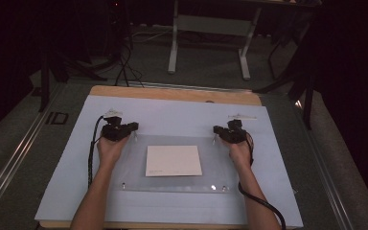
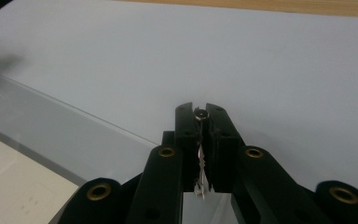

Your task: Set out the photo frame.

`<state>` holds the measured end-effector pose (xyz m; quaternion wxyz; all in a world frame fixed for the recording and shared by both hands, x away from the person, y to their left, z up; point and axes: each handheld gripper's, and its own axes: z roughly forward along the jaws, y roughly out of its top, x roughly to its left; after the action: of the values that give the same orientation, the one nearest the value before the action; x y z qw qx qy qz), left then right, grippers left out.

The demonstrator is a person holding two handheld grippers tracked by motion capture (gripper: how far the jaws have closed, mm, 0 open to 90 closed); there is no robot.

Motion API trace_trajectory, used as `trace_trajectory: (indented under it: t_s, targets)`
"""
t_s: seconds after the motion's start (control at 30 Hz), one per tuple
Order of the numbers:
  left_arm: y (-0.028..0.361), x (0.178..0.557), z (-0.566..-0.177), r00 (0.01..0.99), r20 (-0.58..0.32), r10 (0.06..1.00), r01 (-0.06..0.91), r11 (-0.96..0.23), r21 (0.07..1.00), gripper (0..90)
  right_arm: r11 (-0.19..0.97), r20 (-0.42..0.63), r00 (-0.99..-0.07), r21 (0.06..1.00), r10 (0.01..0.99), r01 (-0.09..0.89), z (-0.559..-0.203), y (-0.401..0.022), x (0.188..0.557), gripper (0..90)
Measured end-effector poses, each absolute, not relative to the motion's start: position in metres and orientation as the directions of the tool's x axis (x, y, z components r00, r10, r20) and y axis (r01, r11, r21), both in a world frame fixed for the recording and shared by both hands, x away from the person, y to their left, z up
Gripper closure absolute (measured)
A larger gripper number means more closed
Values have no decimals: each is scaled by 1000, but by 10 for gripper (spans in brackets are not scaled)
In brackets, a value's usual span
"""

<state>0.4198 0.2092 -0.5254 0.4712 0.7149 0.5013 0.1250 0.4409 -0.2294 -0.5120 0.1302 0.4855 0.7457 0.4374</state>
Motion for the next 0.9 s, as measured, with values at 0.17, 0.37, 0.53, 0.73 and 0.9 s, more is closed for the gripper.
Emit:
trace_trajectory:
  t_s: [0.17,0.37,0.53,0.73,0.9]
  targets:
    - [209,424,-526,451,-313,836,611,-34,791,850,118,257,-476,772,841,625,-513,-229,447,849]
    - [209,430,-527,431,-347,833,628,-1,779,853,82,297,-457,761,838,643,-515,-230,455,852]
    - [207,435,-525,407,-349,844,648,3,762,852,57,318,-434,749,843,660,-516,-228,460,854]
    - [207,435,-524,409,-342,846,653,-9,757,845,49,323,-425,745,846,665,-517,-227,461,856]
    - [207,435,-521,419,-320,850,649,-33,760,836,46,323,-408,734,854,677,-516,-225,463,857]
